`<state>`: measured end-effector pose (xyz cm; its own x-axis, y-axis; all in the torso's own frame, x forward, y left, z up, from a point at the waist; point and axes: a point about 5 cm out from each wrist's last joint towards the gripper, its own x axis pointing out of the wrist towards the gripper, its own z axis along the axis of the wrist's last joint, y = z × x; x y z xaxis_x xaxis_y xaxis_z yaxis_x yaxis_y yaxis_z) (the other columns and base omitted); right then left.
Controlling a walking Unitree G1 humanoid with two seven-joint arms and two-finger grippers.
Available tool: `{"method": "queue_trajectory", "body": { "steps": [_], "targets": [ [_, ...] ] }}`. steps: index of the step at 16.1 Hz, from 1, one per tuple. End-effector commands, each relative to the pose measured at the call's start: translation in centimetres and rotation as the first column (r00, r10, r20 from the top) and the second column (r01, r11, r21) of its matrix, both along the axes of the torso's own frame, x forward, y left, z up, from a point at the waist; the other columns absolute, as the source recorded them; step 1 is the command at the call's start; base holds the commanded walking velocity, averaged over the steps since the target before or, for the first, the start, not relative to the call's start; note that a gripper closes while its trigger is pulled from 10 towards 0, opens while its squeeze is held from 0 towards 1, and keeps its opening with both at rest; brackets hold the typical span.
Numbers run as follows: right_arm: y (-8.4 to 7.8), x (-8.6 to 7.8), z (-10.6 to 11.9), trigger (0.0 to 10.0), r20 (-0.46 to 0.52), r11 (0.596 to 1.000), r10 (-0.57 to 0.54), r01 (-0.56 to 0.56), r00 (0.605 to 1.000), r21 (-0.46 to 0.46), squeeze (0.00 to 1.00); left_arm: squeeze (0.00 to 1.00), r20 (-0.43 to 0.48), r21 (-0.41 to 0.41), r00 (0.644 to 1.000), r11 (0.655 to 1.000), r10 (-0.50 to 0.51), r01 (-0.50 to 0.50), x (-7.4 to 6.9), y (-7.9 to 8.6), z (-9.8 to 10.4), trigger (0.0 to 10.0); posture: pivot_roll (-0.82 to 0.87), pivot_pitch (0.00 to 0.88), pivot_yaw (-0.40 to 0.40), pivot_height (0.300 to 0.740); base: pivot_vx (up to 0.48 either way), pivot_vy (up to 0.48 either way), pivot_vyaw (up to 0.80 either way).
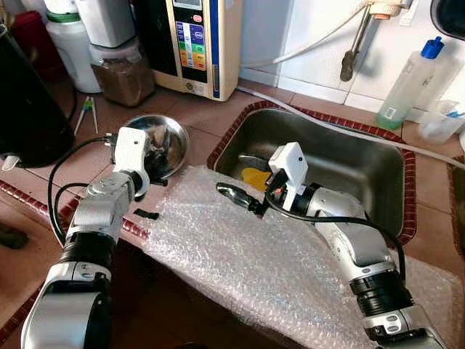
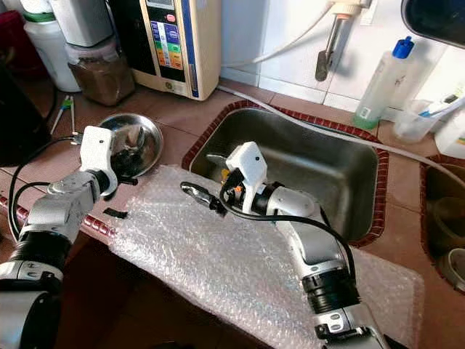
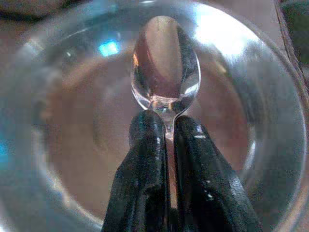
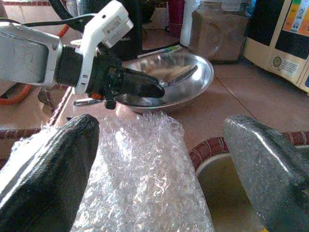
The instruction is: Kitchen organization
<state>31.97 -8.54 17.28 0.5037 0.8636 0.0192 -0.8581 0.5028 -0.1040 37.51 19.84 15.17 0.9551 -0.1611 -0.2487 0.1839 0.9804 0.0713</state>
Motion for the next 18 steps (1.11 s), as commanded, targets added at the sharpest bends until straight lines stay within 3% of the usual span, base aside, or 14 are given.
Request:
{"method": "queue_trajectory", "body": {
  "steps": [1, 5, 6, 7, 8, 9, 11, 12, 16, 18],
  "targets": [
    [0.2, 0.2, 0.3, 10.0, 0.006, 1.000, 0.013, -0.013, 1.000, -0.008, 0.00, 0.00, 0.043, 0.024, 0.999, 1.000, 0.003, -0.004, 0.0, 0.1, 0.7, 0.0, 0.06, 0.069, 0.025, 0.740, 0.000, 0.000, 0.00],
    [0.3, 0.3, 0.4, 10.0, 0.008, 1.000, 0.009, -0.009, 1.000, 0.001, 0.00, 0.00, 0.195, 0.054, 0.981, 0.998, 0.003, -0.014, 0.3, -0.2, 2.2, 0.0, 0.06, 0.064, 0.024, 0.740, 0.000, 0.000, 0.00],
    [0.2, 0.4, 0.6, 10.0, 0.008, 1.000, -0.003, 0.003, 1.000, 0.017, 0.00, 0.00, 0.295, 0.070, 0.956, 0.997, -0.010, -0.011, 0.3, -0.5, 3.5, 0.0, 0.06, 0.064, 0.023, 0.740, 0.000, 0.000, 0.00],
    [0.1, 0.7, 1.3, 10.0, 0.022, 0.998, -0.034, 0.033, 0.999, 0.062, 0.00, 0.00, 0.372, 0.162, 0.927, 0.987, -0.057, -0.004, 0.2, -0.8, 4.5, 0.0, 0.07, 0.066, 0.020, 0.740, 0.000, 0.000, 0.00],
    [-0.1, 1.0, 1.9, 10.0, 0.027, 0.992, -0.058, 0.055, 0.998, 0.110, 0.00, 0.00, 0.420, 0.190, 0.901, 0.981, -0.106, 0.026, 0.1, -1.4, 5.1, 0.0, 0.07, 0.066, 0.019, 0.740, 0.000, 0.000, 0.00],
    [-0.4, 1.3, 2.6, 10.0, 0.024, 0.985, -0.080, 0.075, 0.997, 0.154, 0.00, 0.00, 0.442, 0.143, 0.887, 0.987, -0.130, 0.073, -0.2, -2.2, 5.4, 0.0, 0.06, 0.067, 0.022, 0.740, 0.000, 0.000, 0.00],
    [-0.6, 1.5, 3.0, 10.0, 0.021, 0.977, -0.098, 0.092, 0.995, 0.191, 0.00, 0.00, 0.447, 0.143, 0.877, 0.982, -0.175, 0.123, -0.4, -3.1, 5.3, 0.0, 0.06, 0.067, 0.022, 0.740, 0.000, 0.000, 0.00],
    [-0.9, 1.6, 3.4, 10.0, 0.016, 0.967, -0.113, 0.107, 0.993, 0.230, 0.00, 0.00, 0.458, 0.136, 0.861, 0.974, -0.223, 0.180, -0.6, -4.4, 5.3, 0.0, 0.06, 0.067, 0.023, 0.740, 0.000, 0.000, 0.00],
    [-1.4, 2.4, 4.4, 10.0, -0.041, 0.901, -0.186, 0.187, 0.982, 0.392, 0.00, 0.00, 0.470, 0.186, 0.805, 0.932, -0.361, 0.310, -1.4, -7.8, 4.7, 0.0, 0.06, 0.064, 0.026, 0.740, 0.000, 0.000, 0.00],
    [-1.2, 2.4, 4.4, 10.0, -0.047, 0.897, -0.182, 0.186, 0.982, 0.400, 0.00, 0.00, 0.470, 0.197, 0.792, 0.921, -0.390, 0.337, -1.7, -8.5, 4.6, 0.0, 0.06, 0.062, 0.027, 0.740, 0.000, 0.000, 0.00]
  ]
}}
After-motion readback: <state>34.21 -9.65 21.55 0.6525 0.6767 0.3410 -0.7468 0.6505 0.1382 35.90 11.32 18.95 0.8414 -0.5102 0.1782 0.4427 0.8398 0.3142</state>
